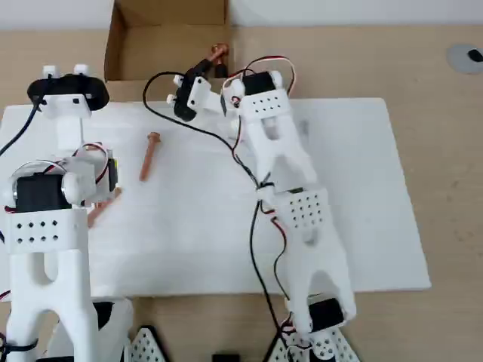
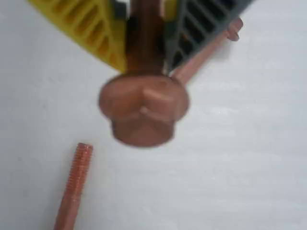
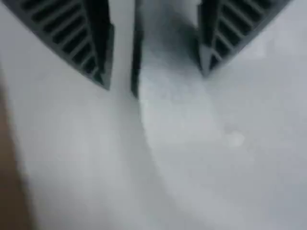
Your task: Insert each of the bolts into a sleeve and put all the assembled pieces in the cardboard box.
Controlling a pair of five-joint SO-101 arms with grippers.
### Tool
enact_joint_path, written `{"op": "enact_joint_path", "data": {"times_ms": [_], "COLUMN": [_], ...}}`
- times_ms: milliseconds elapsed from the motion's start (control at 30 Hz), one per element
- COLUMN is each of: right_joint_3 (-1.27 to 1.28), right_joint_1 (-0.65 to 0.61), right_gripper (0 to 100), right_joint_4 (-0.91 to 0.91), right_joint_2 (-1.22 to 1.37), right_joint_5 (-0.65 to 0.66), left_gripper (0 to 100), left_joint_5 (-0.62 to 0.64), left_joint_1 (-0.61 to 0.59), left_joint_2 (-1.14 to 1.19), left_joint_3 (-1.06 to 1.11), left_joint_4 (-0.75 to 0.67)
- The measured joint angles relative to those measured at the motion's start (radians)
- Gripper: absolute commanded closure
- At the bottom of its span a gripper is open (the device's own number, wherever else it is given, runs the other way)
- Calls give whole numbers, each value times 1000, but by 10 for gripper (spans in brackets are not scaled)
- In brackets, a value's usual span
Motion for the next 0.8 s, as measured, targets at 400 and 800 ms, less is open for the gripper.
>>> {"op": "enact_joint_path", "data": {"times_ms": [400,800], "right_joint_3": [-46,-239], "right_joint_1": [2,3], "right_gripper": [846,988], "right_joint_4": [20,285], "right_joint_2": [69,92], "right_joint_5": [2,31], "left_gripper": [992,992], "left_joint_5": [0,0], "left_joint_1": [0,0], "left_joint_2": [0,0], "left_joint_3": [66,68], "left_joint_4": [-68,-71]}}
